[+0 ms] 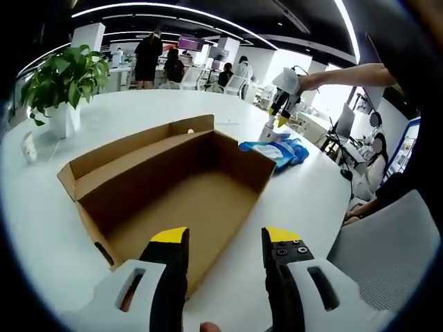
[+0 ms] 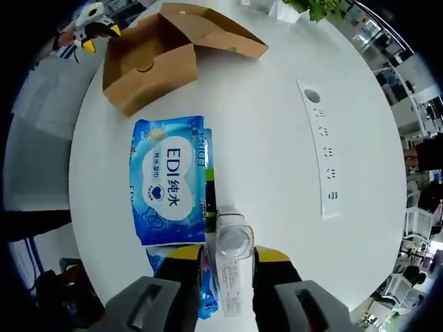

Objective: Operate the shoe box by opening the lid, removing the specified soft item, and placing it in the target area until the item is outside and the box remains undamaged.

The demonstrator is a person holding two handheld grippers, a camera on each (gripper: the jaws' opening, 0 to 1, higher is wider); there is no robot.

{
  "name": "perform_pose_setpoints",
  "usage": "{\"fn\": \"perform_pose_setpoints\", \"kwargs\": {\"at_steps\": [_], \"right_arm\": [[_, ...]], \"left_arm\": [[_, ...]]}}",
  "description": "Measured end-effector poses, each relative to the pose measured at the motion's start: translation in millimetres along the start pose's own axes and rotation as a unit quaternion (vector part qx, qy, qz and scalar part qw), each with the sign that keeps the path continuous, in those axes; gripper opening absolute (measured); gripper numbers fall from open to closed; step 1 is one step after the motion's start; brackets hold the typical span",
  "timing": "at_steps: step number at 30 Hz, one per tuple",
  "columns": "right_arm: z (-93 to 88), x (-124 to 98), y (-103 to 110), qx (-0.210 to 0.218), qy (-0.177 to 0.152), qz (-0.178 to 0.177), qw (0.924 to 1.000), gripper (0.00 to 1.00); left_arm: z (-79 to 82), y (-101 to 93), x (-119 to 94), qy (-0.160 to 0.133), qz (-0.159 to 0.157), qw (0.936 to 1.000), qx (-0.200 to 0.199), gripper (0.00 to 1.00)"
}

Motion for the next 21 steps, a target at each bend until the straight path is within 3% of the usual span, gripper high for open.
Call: {"fn": "perform_pose_setpoints", "kwargs": {"at_steps": [12,21], "right_arm": [[-13.1,-18,11,0.044,-0.021,-0.008,0.9988,0.26],[-28.7,-32,22,0.130,-0.071,-0.008,0.9889,0.26]], "left_arm": [[3.1,1.9,-1,-0.015,0.001,0.9998,-0.016,0.42],[4.6,2.5,-3,-0.026,-0.006,0.9993,-0.027,0.42]]}}
Point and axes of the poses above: the point that each gripper's makers call its tool centre point, and the gripper's own axes: x roughly forward along the fingers, y roughly to its left, z roughly out of its top, the point moved 7 cm from there along -x, roughly backward along the fingers, and after that the axes turned 3 degrees about x, right-handed, at the moved point
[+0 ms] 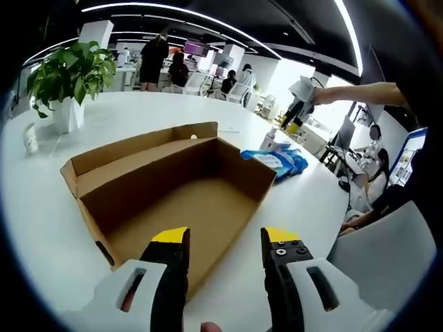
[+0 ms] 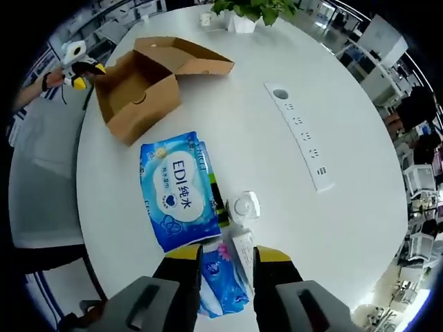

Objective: Operate the shoe box by opening the lid, removing the specified soft item, and placing it in the target area until the item is outside and the box remains undamaged.

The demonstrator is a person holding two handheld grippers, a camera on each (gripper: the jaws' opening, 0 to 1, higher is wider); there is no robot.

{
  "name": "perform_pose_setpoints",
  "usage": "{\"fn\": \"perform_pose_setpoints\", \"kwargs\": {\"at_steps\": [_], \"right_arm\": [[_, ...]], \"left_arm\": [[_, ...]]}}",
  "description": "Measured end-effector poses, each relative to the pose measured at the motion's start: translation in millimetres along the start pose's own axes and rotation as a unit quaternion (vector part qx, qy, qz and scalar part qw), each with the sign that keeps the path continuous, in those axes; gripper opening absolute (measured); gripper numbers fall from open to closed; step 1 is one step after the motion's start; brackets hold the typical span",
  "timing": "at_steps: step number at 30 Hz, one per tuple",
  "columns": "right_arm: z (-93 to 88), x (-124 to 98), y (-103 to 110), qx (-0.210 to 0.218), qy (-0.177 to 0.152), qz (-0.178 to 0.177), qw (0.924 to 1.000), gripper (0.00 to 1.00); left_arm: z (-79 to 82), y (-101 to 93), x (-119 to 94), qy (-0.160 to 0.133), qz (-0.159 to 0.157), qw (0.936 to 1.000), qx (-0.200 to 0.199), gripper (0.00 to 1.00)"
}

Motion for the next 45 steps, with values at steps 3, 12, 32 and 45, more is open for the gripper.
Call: {"fn": "perform_pose_setpoints", "kwargs": {"at_steps": [3,12,32,45], "right_arm": [[-5.8,-3,7,0.035,-0.019,0.006,0.9992,0.26],[-27.2,-9,28,0.130,-0.072,0.018,0.9887,0.25],[-27.5,-19,74,0.302,-0.229,0.035,0.9246,0.26],[-15.6,-19,109,0.370,-0.309,0.069,0.8734,0.28]], "left_arm": [[2.5,0.1,-1,-0.008,-0.002,1.0000,-0.005,0.42],[-0.6,1.5,-7,-0.008,-0.006,0.9999,-0.008,0.41],[5.2,15.7,-29,-0.039,0.009,0.9989,-0.024,0.42],[3.6,37.3,-48,-0.068,0.040,0.9950,-0.062,0.41]]}}
Point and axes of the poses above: the point that each gripper's makers call its tool centre point, and the gripper's own axes: x roughly forward along the fingers, y roughly to its left, z roughly out of its top, the point moved 7 cm from there along -x, roughly backward along the fingers, and after that the axes turned 3 degrees about x, right-handed, at the moved point
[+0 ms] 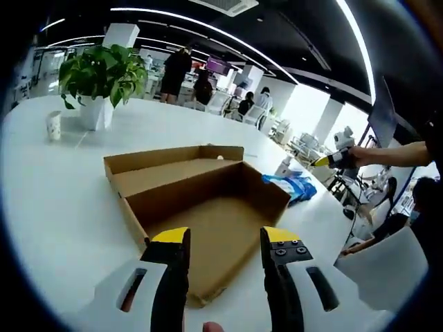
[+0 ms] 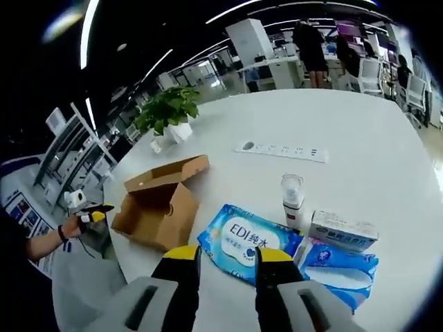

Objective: Operate the shoe box by opening the lid, removing the specified soft item, and placing it in the target area until the item is outside and the box remains undamaged.

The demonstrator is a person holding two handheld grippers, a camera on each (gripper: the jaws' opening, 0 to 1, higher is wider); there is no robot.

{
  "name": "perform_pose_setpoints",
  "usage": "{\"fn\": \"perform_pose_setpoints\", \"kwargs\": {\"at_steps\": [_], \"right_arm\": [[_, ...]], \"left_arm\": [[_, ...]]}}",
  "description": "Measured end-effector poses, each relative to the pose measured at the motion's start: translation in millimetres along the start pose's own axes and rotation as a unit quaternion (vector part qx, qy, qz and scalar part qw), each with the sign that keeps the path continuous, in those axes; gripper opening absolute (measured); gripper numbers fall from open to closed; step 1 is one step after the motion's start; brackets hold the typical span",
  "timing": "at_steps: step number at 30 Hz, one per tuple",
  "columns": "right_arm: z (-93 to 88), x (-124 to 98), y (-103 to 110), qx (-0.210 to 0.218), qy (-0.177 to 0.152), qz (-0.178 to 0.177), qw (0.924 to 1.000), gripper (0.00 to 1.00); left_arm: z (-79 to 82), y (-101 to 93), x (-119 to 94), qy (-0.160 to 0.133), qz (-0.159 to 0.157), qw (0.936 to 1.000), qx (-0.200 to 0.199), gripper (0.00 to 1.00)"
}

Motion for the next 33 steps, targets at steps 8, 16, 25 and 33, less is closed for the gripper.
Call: {"fn": "perform_pose_setpoints", "kwargs": {"at_steps": [8,16,25,33], "right_arm": [[-13.5,0,12,0.012,-0.019,0.007,0.9997,0.29],[-34.2,4,24,0.035,-0.046,0.021,0.9981,0.34],[-57.6,7,37,0.053,-0.073,0.035,0.9952,0.38],[-74.1,6,46,0.071,-0.101,0.041,0.9916,0.40]], "left_arm": [[-2.1,11.4,-8,-0.011,0.029,0.9994,-0.017,0.41],[-5.5,17.2,-14,-0.014,0.053,0.9982,-0.024,0.41],[-18.1,26.2,-15,-0.006,0.078,0.9956,-0.052,0.40],[-22.7,24.8,-12,0.003,0.084,0.9952,-0.050,0.42]]}}
Point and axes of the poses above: the point that each gripper's makers call its tool centre point, and the gripper's own axes: x roughly forward along the fingers, y roughly to its left, z roughly out of its top, the point moved 7 cm from there along -x, roughly backward along the fingers, and after that the axes turned 3 degrees about x, right-handed, at the moved point
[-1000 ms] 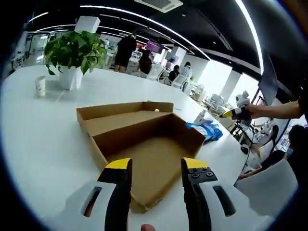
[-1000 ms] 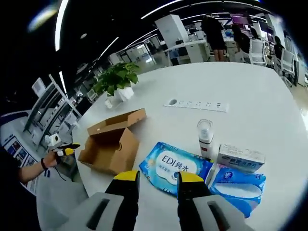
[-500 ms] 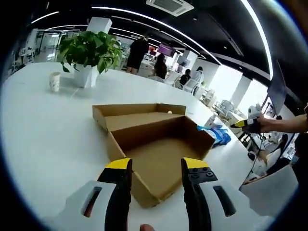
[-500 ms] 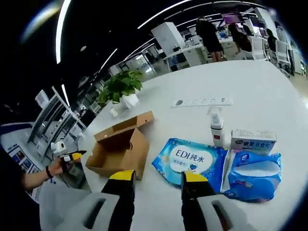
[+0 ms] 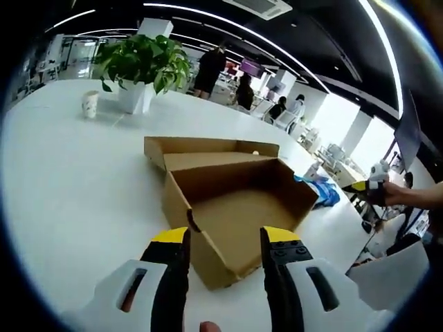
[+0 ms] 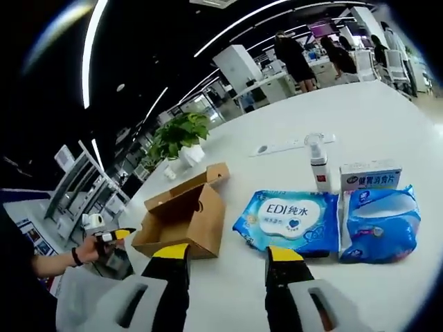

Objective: Operate the shoe box by opening the lid, removing the specified soft item, and placing it in the target area until the item is outside and the box remains undamaged.

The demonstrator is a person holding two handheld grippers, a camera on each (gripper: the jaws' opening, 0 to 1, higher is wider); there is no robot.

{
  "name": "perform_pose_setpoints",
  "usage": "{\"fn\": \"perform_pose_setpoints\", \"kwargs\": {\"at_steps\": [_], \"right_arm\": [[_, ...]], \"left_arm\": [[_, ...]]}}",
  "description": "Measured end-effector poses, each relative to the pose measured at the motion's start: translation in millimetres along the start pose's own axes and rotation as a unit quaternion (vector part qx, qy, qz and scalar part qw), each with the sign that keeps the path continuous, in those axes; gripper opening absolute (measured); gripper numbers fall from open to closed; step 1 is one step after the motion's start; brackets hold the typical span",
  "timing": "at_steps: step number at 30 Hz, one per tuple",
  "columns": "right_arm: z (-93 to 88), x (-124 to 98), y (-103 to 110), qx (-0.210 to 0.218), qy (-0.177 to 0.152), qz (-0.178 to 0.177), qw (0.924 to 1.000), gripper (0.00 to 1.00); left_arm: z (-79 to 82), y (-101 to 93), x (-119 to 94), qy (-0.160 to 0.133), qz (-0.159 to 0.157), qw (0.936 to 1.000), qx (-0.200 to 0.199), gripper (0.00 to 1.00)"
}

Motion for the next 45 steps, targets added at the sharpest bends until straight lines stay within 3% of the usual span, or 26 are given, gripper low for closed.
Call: {"fn": "perform_pose_setpoints", "kwargs": {"at_steps": [7,16,21,30,35,37,41,45], "right_arm": [[-19.2,1,10,0.012,-0.020,0.004,0.9997,0.42],[-46.1,6,23,0.022,-0.021,0.011,0.9995,0.43],[-62.0,14,25,0.028,-0.004,0.019,0.9994,0.43],[-72.3,17,24,0.036,-0.009,0.022,0.9991,0.43],[-80.5,18,26,0.042,-0.007,0.026,0.9988,0.44],[-82.8,18,26,0.045,-0.008,0.024,0.9987,0.44],[-85.8,18,30,0.053,-0.012,0.027,0.9981,0.44],[-90.8,21,38,0.040,-0.002,0.030,0.9987,0.44]], "left_arm": [[-4.7,2.0,5,0.013,0.017,0.9997,-0.006,0.44],[-13.0,8.5,8,0.033,0.057,0.9971,-0.038,0.43],[-18.2,12.1,15,0.051,0.081,0.9943,-0.047,0.42],[-13.4,10.7,25,0.078,0.090,0.9914,-0.055,0.35],[-14.3,8.7,30,0.101,0.105,0.9885,-0.041,0.32],[-17.0,6.5,31,0.120,0.111,0.9860,-0.032,0.29],[-18.8,1.5,36,0.131,0.115,0.9843,-0.026,0.21],[-19.6,1.8,39,0.152,0.133,0.9790,-0.027,0.20]]}}
Point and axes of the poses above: the point that each gripper's makers call its tool centre point, and the gripper's own axes: x roughly forward along the fingers, y roughly to its left, z roughly out of its top, the point moved 7 cm from there along -x, roughly backward along the fingers, and after that the axes turned 3 degrees about x, right-handed, at the moved point
